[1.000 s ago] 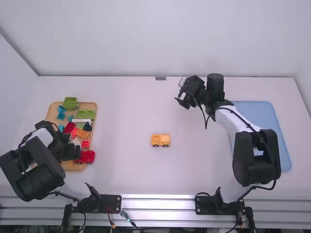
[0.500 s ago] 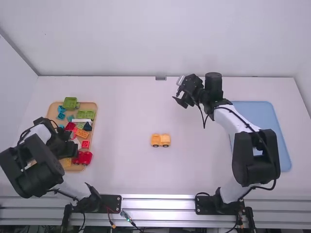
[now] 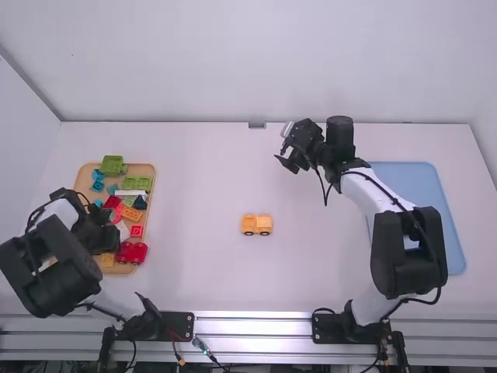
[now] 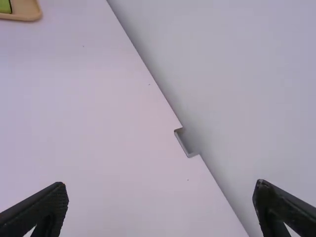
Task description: Assemble lego blocks to make yellow taxi
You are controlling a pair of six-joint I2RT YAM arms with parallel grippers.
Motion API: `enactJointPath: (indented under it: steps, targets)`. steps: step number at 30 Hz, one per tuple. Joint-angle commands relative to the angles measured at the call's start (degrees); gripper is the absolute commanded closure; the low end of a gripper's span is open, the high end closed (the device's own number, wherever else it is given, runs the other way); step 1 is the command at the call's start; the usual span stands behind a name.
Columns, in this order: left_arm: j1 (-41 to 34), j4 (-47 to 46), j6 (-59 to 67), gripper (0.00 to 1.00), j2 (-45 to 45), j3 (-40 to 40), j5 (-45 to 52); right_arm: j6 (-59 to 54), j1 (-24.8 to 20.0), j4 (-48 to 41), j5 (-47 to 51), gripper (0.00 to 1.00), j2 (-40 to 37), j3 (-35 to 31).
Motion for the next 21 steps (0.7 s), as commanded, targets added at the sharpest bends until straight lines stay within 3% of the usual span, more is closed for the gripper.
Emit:
enactJointPath:
  steps: [1,10,15,21]
  targets:
    - [1.7,-0.4,-2.3,0.42,0.3,0.6,1.2,0.6,0.2,0.0,-0.3,0.01,-0.2,2.3]
    - [2.9,-2.6,-2.7,0.38,0.3,0.5,-0.4,0.5,0.2,0.0,-0.5,0.01,-0.2,2.3]
    - [3.1,-2.1,-2.0,0.5,0.3,0.5,-0.5,0.5,0.2,0.0,-0.5,0.01,-0.2,2.3]
    - [3.6,-1.9,-0.6,0.47,0.3,0.5,-0.5,0.5,0.2,0.0,-0.5,0.01,-0.2,2.3]
